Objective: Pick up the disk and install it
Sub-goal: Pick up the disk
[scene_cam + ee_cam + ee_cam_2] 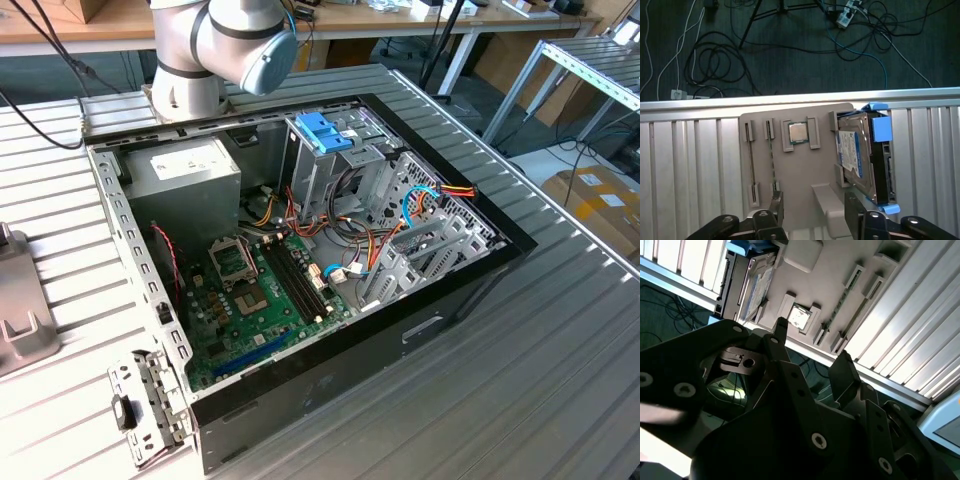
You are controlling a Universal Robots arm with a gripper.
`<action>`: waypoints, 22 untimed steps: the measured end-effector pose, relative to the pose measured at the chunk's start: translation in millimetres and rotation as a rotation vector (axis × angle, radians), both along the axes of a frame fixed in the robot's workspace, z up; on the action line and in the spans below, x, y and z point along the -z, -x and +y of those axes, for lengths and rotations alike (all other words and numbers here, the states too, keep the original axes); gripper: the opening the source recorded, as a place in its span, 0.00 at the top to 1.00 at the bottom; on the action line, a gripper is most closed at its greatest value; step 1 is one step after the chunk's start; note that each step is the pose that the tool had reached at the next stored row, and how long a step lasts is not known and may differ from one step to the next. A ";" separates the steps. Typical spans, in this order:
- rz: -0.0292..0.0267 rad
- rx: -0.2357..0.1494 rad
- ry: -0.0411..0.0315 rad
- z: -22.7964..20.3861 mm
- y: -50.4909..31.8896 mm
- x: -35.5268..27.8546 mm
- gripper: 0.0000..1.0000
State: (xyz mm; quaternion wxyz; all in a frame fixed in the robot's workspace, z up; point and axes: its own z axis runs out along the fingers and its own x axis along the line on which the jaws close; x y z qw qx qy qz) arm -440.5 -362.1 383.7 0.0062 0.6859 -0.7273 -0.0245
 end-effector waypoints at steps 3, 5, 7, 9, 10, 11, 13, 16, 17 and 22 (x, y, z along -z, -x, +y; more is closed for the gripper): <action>0.0002 0.000 0.0000 2.0 0.0 0.0 0.40; 0.0000 0.000 0.0000 2.6 0.0 0.1 0.40; 0.0001 0.000 0.0001 3.0 0.0 1.0 0.40; 0.0002 0.000 0.0001 3.1 0.0 1.2 0.40; 0.0001 0.000 0.0000 3.1 0.0 1.4 0.40; 0.0002 0.000 0.0001 3.2 0.0 1.5 0.40; 0.0001 0.000 0.0000 3.2 0.1 1.7 0.40; 0.0001 0.000 0.0001 3.3 0.1 2.1 0.40; 0.0001 0.000 0.0000 3.5 0.1 2.4 0.40; 0.0001 0.000 0.0000 4.1 0.1 3.3 0.40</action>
